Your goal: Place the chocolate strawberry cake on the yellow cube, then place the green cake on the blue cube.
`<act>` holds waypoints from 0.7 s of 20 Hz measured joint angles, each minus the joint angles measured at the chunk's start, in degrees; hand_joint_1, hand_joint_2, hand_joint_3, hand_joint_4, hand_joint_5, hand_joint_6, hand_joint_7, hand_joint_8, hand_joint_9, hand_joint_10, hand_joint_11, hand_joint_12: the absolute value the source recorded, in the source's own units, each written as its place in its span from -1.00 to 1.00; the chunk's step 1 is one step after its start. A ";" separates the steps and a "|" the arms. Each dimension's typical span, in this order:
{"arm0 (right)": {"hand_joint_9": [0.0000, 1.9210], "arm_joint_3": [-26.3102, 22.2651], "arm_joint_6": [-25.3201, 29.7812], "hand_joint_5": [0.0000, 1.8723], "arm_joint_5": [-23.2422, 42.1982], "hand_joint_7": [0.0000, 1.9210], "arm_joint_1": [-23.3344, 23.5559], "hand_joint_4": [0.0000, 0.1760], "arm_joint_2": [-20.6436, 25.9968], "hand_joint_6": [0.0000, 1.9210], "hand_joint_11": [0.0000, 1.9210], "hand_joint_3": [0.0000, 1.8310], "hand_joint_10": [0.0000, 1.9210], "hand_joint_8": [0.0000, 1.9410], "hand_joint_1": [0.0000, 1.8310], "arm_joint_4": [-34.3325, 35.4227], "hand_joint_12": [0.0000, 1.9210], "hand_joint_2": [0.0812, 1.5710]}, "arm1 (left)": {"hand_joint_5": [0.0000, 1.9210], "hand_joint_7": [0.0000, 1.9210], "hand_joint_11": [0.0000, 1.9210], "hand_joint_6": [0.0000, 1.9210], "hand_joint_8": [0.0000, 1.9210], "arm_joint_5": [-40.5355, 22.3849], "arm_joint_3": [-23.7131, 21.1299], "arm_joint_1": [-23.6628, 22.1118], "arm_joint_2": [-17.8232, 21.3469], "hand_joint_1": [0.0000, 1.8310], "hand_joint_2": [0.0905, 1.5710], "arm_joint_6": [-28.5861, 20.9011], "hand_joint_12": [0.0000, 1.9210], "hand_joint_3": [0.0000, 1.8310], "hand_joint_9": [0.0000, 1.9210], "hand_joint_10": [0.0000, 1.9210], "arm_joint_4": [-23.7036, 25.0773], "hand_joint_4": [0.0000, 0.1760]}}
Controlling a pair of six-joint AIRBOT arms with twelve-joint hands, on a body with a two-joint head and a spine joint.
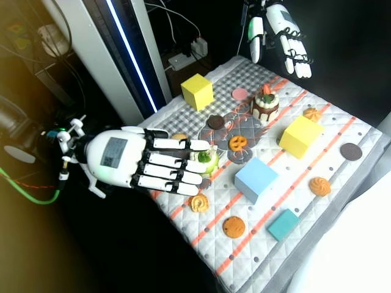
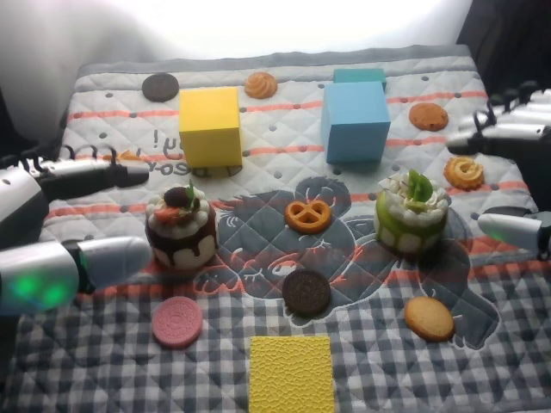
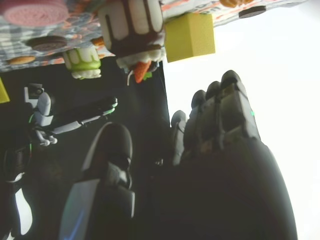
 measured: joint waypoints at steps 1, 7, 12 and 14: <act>-0.49 0.00 0.00 -0.40 -0.24 -0.49 0.00 -1.00 0.00 -1.00 -0.60 -1.00 -1.00 -1.00 -0.54 0.09 -0.63 0.56 | -0.47 -0.61 -1.00 -1.00 -1.00 0.15 0.00 0.00 0.00 -0.61 0.37 0.04 -0.32 -1.00 -0.71 -0.98 0.02 -0.59; -0.50 0.00 0.00 -0.41 -0.13 -0.50 0.00 -1.00 -0.02 -1.00 -0.61 -1.00 -1.00 -1.00 -0.46 0.07 -0.65 0.56 | -0.67 -0.64 -1.00 -1.00 -1.00 0.07 1.75 -1.49 -1.70 -0.30 0.17 0.15 -0.33 -1.00 -0.66 -1.00 -0.83 0.84; -0.49 0.00 0.00 -0.40 -0.09 -0.48 0.00 -1.00 -0.11 -1.00 -0.59 -1.00 -0.99 -0.99 -0.48 0.04 -0.64 0.57 | -0.67 -0.61 -1.00 -1.00 -0.99 1.62 5.20 -6.25 -4.74 0.05 -0.03 0.33 0.13 -1.00 -0.60 -0.98 -0.87 0.62; -0.49 0.00 0.02 -0.40 -0.11 -0.49 0.00 -0.98 -0.11 -1.00 -0.60 -1.00 -1.00 -1.00 -0.51 0.09 -0.65 0.57 | -0.65 -0.61 -1.00 -1.00 -1.00 4.98 6.47 -7.96 -6.40 0.07 -0.05 1.84 0.12 -1.00 -0.61 -0.99 -1.09 0.81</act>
